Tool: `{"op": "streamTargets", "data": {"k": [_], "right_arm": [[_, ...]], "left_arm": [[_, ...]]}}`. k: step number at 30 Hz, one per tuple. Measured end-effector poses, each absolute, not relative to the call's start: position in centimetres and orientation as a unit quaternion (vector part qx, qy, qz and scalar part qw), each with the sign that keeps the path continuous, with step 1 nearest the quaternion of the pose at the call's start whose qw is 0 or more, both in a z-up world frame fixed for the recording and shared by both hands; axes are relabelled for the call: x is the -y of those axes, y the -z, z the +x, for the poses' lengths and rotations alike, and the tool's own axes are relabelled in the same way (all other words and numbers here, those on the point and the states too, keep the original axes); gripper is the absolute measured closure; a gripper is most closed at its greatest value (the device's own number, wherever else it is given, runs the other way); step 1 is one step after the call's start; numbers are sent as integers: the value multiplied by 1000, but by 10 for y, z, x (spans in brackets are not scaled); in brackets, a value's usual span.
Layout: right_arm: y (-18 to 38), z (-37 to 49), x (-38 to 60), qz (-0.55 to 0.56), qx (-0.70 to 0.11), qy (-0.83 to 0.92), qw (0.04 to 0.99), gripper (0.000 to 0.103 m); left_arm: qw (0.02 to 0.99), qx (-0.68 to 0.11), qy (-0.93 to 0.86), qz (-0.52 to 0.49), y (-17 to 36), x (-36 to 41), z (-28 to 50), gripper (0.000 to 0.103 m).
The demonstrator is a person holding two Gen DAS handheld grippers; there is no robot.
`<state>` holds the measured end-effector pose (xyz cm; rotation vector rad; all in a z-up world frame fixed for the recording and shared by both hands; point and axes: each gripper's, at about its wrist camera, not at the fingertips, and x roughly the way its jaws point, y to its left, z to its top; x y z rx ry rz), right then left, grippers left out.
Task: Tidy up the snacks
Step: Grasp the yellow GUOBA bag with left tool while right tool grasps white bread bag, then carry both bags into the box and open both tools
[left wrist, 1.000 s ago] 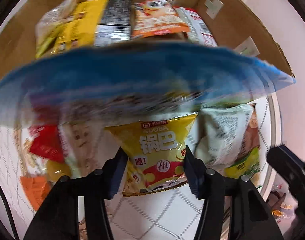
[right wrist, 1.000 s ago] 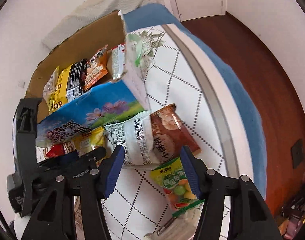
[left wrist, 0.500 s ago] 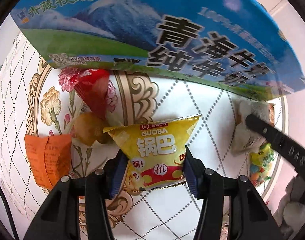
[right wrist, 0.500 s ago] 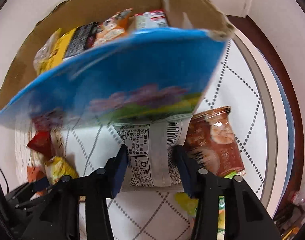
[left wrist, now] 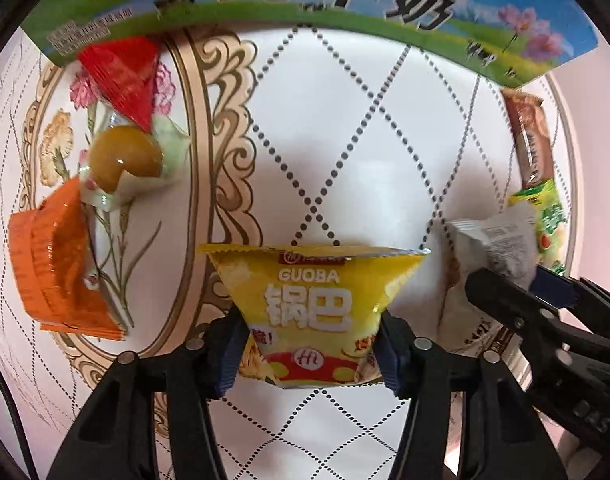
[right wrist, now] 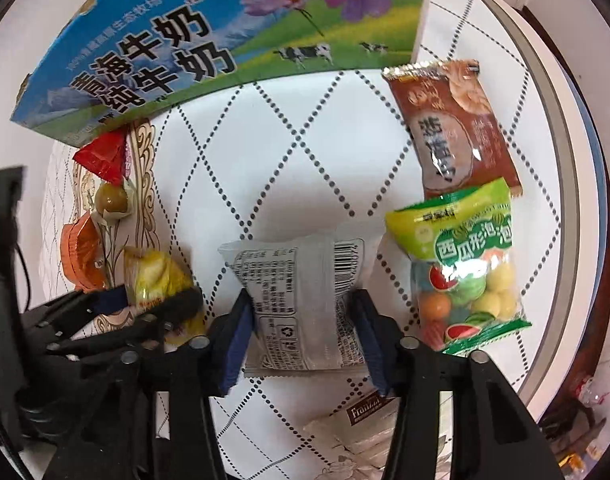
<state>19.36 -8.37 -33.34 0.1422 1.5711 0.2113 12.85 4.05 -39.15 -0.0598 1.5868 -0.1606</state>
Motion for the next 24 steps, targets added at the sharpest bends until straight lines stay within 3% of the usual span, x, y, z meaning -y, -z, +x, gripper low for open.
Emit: {"op": "streamTargets", "data": {"k": [12,24], "right_arm": [[353,194,88,53,-716,-88,691,41],[355,193,87,48,-707,-96,699,50]], "left_arm": [[702,-706,69,-54,394,-44,127,48],[704,-703,76,-64,377,-40,130,60]]}}
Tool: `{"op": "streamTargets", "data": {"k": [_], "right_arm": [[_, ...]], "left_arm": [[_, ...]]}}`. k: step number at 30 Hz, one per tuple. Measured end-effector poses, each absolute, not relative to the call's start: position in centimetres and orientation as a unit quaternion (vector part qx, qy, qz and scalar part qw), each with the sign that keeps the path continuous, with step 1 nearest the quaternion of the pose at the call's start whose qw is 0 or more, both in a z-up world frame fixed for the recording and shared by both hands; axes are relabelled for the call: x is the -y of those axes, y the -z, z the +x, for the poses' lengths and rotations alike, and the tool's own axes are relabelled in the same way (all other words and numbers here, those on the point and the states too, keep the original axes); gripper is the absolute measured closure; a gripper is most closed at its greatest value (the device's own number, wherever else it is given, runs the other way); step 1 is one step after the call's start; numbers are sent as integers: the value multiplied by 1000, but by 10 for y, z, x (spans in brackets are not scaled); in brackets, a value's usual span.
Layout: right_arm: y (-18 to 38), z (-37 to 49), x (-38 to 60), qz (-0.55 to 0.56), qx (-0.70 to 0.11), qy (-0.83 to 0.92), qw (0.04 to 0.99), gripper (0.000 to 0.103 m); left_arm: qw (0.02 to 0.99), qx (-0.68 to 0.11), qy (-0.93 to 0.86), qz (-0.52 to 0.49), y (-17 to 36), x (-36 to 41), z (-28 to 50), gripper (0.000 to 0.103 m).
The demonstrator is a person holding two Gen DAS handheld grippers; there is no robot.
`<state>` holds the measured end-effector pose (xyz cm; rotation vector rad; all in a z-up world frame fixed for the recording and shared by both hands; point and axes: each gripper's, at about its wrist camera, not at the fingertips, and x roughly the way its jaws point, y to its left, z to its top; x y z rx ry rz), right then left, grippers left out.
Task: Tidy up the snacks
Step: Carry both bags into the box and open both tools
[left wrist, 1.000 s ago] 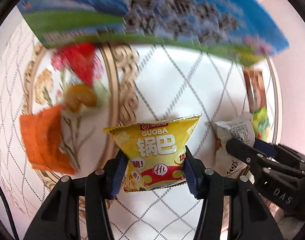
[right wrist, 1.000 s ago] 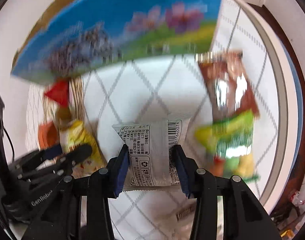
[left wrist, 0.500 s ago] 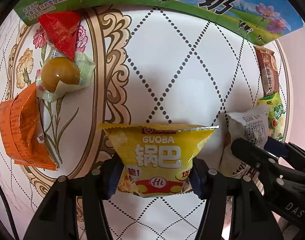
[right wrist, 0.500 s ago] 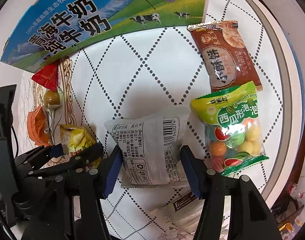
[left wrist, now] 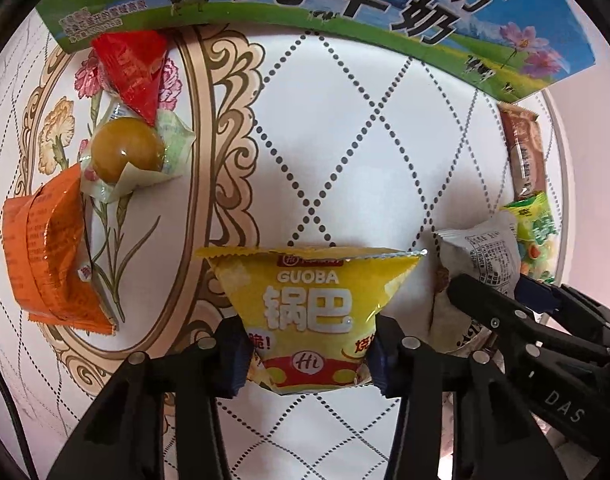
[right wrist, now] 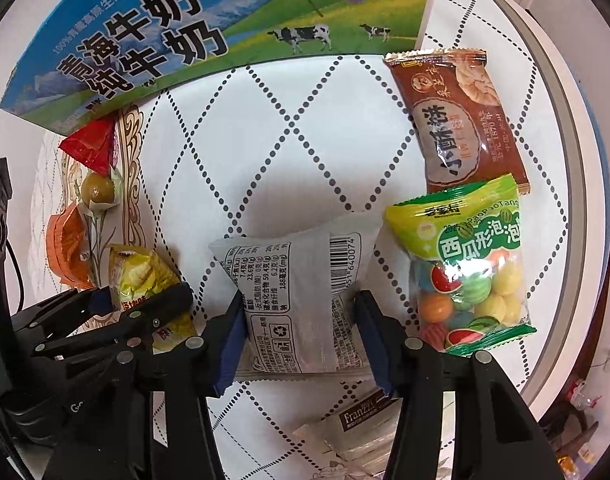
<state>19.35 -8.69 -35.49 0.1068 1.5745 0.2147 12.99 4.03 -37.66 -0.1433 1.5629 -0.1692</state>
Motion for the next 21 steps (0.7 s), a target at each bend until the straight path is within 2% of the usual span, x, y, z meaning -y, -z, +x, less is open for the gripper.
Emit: {"op": "streamTargets", "data": {"k": [1,3,14,21], "right_arm": [[352,193,90,51,-705,-97,700,54],[342,192,93,62,-699,-102,705,55],[226,220,108,109,-622,-161,758,55],[162,293,113,84,-567,-163,803,55]], "left_arm": [[705,-701,81,-68,371,-40,130,60],[709,-695,96,-74,354,-37,130,60],[780,-602,155,-74,200,-39,180,60],[789,-594,149,-47,176,-32,270,60]]}}
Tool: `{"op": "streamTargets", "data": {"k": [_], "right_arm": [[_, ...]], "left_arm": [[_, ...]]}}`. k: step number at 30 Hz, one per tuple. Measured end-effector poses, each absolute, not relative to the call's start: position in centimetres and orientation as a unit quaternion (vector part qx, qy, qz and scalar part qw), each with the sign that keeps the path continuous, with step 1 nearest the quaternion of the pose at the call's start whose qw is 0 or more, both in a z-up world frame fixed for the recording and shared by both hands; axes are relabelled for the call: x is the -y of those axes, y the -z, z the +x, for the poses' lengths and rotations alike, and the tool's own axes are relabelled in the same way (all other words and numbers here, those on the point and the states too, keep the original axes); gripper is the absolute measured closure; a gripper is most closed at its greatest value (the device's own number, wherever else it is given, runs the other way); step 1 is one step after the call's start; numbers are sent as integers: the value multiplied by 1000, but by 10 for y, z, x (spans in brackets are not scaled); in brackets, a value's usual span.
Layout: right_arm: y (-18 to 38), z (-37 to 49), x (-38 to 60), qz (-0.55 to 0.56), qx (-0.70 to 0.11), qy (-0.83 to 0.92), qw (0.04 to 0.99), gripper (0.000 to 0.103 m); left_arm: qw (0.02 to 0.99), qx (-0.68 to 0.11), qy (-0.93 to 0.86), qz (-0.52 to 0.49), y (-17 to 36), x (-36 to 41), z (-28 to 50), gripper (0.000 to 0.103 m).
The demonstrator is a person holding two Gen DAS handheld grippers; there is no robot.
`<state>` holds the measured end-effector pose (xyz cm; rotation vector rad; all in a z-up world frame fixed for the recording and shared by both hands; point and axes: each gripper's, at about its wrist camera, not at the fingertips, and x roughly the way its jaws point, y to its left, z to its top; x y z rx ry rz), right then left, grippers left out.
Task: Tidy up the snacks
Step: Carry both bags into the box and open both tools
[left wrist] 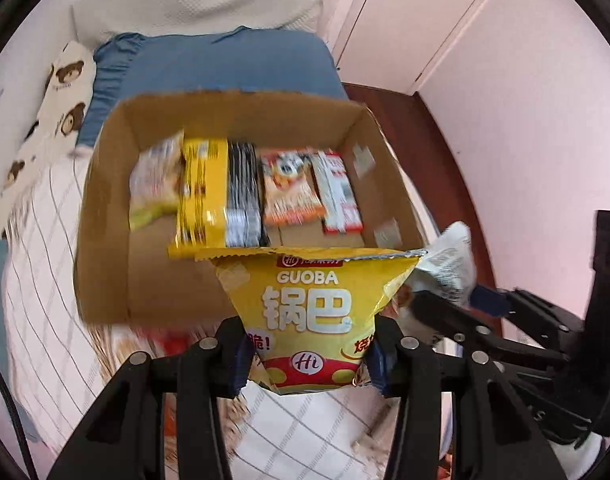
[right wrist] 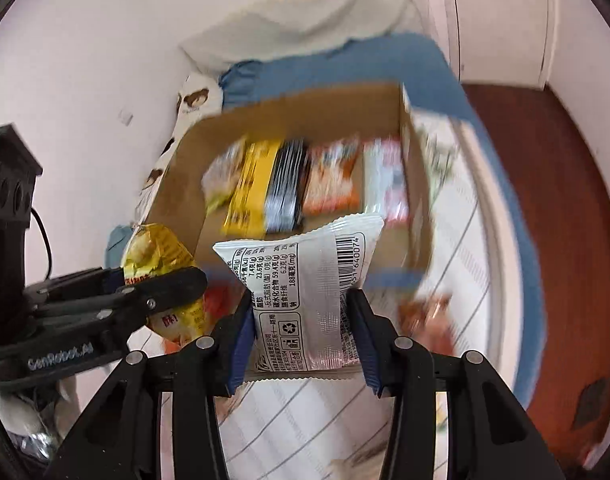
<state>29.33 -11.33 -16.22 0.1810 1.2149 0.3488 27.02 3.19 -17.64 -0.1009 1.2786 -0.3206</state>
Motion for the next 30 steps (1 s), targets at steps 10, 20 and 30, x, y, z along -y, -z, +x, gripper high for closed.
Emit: {"op": "streamTargets", "data": {"k": [10,20,30], "right_arm": [[201,382,115,71,-617,-137,771,55],[242,394,115,64,-665,-102,737,25],[237,390,110,66,-662,-97,741,9]], "left_arm": [[728,-673,123,-36,244,-22,358,60],[699,-708,100,-17,280,-16,360,51],[722,-688,73,-20,267,-41,352,14]]}}
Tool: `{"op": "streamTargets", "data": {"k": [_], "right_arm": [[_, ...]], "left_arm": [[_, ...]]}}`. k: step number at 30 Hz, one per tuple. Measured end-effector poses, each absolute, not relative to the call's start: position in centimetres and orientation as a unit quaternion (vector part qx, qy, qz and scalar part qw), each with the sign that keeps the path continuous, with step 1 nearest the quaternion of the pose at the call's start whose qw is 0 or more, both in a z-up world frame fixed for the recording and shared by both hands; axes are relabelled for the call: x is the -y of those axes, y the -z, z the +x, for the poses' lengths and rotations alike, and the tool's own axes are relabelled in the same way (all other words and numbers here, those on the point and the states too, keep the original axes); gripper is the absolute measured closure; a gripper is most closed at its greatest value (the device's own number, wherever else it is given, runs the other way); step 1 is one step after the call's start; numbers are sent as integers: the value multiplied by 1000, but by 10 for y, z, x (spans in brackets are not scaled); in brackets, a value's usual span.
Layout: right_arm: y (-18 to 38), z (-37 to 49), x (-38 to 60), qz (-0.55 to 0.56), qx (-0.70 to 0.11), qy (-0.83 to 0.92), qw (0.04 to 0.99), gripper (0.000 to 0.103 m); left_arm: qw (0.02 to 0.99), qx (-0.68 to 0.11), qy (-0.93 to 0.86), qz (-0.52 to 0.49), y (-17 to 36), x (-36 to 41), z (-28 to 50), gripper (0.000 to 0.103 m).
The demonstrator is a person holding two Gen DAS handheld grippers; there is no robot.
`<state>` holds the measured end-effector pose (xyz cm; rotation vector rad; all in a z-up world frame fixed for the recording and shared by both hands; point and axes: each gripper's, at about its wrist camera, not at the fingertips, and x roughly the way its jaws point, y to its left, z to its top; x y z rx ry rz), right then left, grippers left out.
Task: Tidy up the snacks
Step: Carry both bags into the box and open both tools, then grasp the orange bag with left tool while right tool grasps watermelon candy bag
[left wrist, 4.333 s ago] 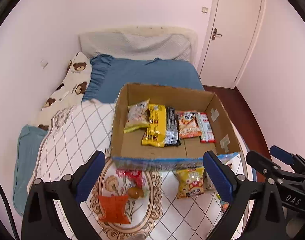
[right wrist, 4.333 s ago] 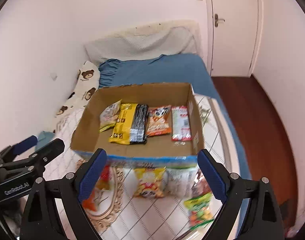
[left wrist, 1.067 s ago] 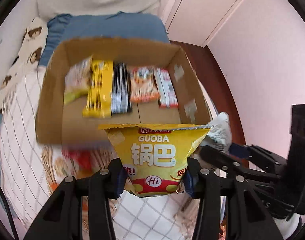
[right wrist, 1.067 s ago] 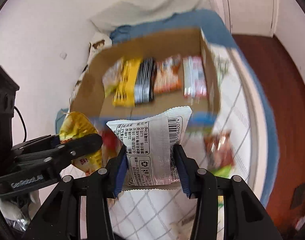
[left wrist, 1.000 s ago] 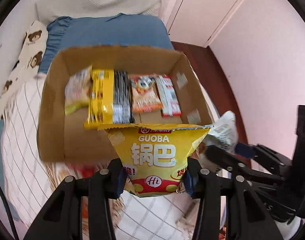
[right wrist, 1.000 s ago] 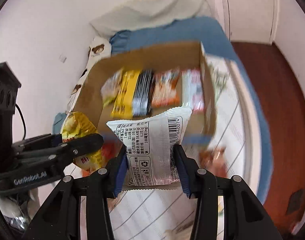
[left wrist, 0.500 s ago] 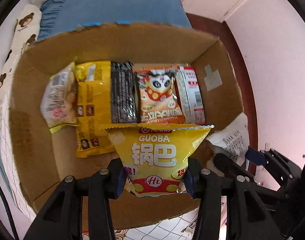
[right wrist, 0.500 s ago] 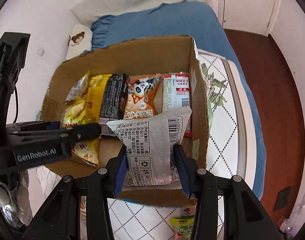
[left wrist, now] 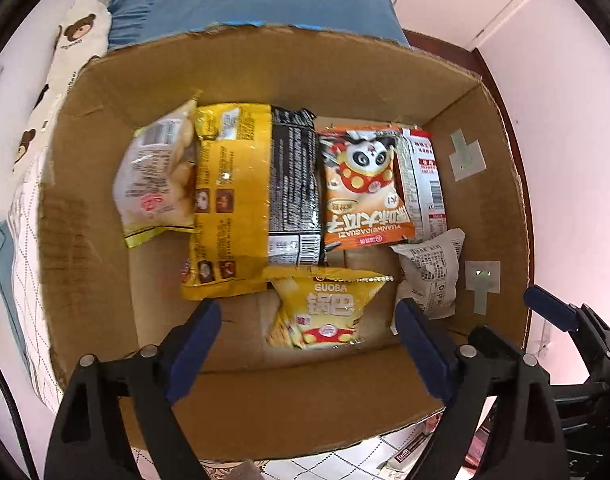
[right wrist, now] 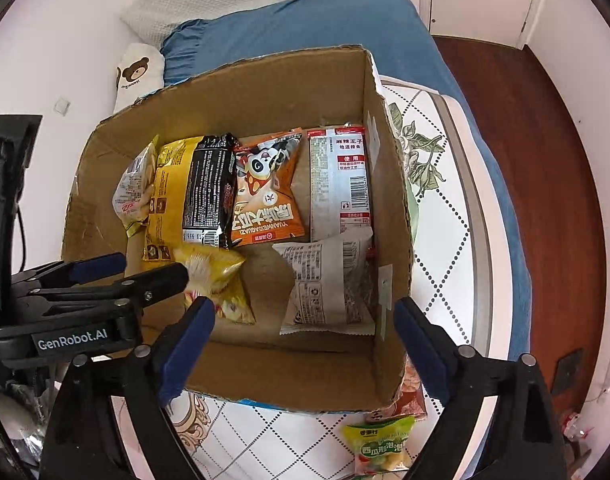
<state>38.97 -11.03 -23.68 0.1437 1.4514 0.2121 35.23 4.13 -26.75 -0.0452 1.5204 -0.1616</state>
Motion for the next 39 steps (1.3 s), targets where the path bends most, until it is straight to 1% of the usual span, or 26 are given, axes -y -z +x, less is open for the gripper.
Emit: {"op": "streamTargets", "data": {"k": [6,10,19,27,34,39], "right_arm": [[229,383,104,55,-656,-87,748,8],[220,375,100,40,-644,-83,760,8],[183,339,105,14,-579,-53,814,8],[140,294,104,2,-520,-46,853,8],[111,254,107,15,-489,-56,870,8],[100,229,116,69,-492,-75,865,8]], "left_arm": [[735,-673,71,-32,248,-52,341,14],[760,-645,71,-28,227,-57,328,14],[829,-557,40,-22,186,-76,281,14],[868,-495,31,-4,153,-80,226,14],[882,-469,38,-11,133,-82,187,14],[884,-466,33,-19,132,-90,160,14]]}}
